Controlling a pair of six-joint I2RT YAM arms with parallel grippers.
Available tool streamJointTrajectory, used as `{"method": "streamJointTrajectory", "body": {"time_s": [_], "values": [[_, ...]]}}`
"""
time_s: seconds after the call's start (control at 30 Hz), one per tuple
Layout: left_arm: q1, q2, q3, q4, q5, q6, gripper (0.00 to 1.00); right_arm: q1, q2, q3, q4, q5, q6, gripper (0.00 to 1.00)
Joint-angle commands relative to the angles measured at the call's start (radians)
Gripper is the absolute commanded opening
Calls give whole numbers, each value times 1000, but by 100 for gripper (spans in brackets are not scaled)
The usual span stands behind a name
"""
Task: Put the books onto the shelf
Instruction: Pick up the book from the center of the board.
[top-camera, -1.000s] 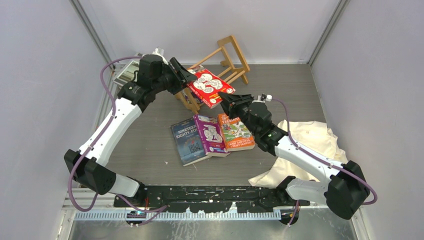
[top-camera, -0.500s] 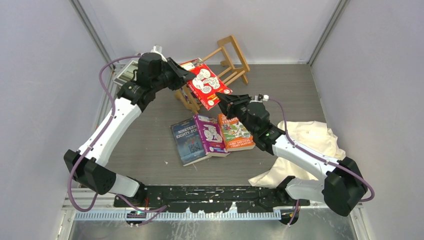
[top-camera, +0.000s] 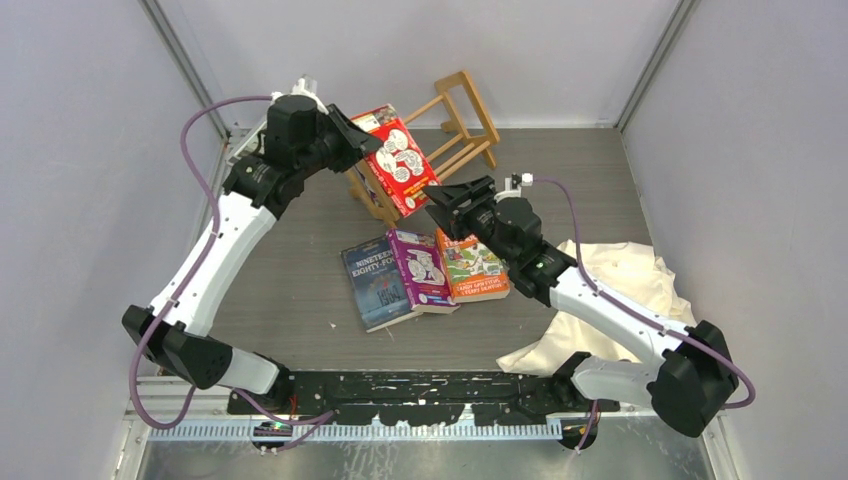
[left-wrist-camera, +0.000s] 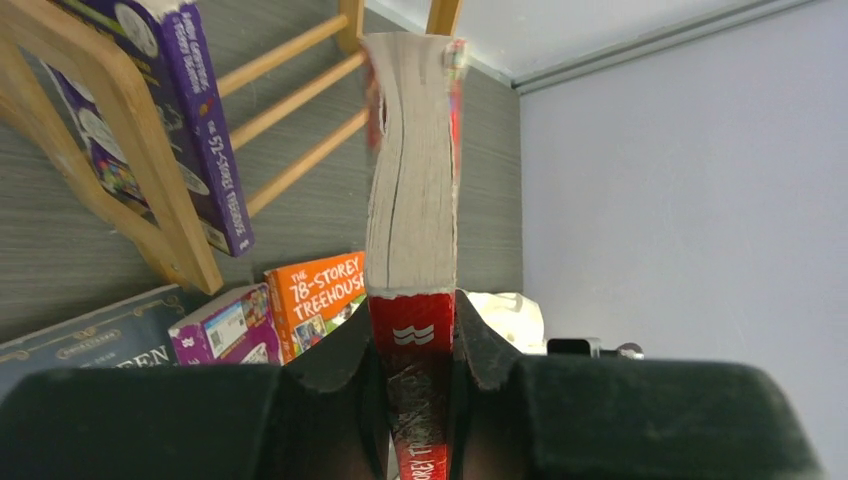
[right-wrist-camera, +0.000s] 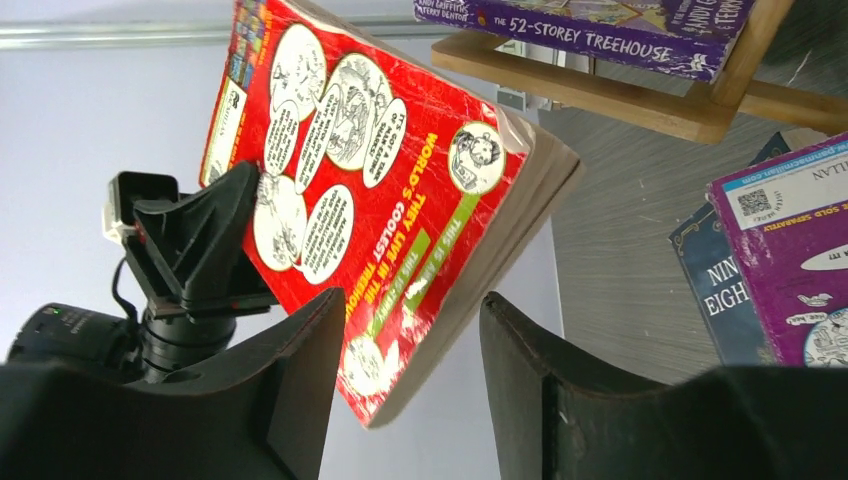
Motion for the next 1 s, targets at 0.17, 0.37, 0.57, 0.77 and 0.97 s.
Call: {"method": "streamJointTrajectory", "body": {"time_s": [0.17, 0.37, 0.57, 0.77, 0.97], "values": [[3, 26, 208, -44, -69, 84, 0, -4, -105, 118, -302, 19, -367, 58], [4, 54, 269, -77, -84, 102, 0, 0, -96, 332, -571, 139, -774, 58], [-6, 84, 330, -132, -117, 144, 0, 36, -28, 507, -618, 308, -1144, 58], [-6, 112, 368, -169, -145, 186, 0, 97, 35, 547, -448, 504, -1629, 62], [-6, 168, 438, -209, -163, 231, 0, 59, 53, 520, -163, 533, -1695, 91]]}}
